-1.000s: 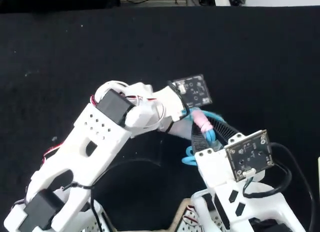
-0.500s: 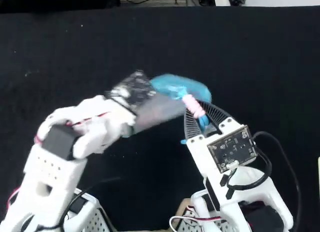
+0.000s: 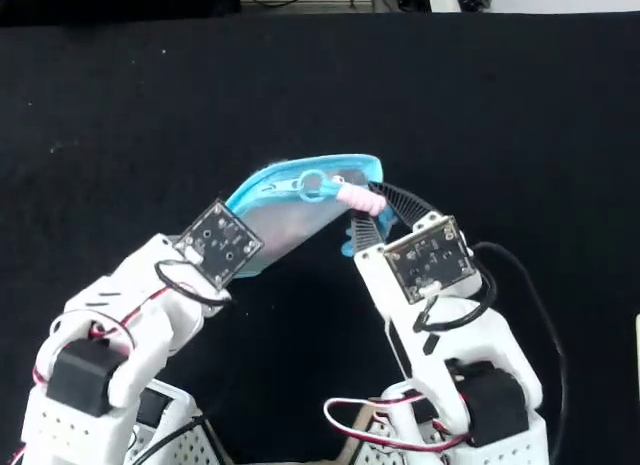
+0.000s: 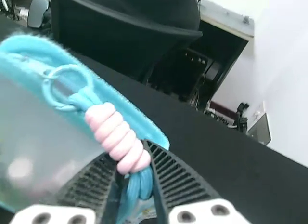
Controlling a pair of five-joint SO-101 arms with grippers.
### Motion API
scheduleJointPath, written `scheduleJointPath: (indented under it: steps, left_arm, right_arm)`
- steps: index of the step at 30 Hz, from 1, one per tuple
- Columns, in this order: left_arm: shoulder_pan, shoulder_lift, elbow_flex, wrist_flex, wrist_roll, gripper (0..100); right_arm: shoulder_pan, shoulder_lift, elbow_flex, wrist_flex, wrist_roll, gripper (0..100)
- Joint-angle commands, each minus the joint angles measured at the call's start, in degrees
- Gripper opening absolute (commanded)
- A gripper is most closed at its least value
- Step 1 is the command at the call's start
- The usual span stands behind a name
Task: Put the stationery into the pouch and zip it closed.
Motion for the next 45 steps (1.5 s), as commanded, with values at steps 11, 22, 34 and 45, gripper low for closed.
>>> scheduleJointPath:
  steps: [11, 22, 34, 45]
  left_arm:
    - [-0.04, -2.2, 0.31, -0.62, 0.35, 3]
    - [7.87, -2.46, 1.27, -0.09, -1.14, 3]
    - [12.53, -2.2, -4.97, 3.34, -8.0, 16]
    - [14.29, -2.11, 0.57, -10.46, -7.65, 16]
  right_arm:
    - [0.88, 6.46, -6.11, 11.08, 0.79, 1.1]
    - [-1.05, 6.46, -12.44, 25.76, 0.79, 1.1]
    - [-11.08, 6.46, -11.21, 26.2, 0.26, 1.1]
    - [-11.16, 6.37, -11.12, 27.08, 0.26, 1.1]
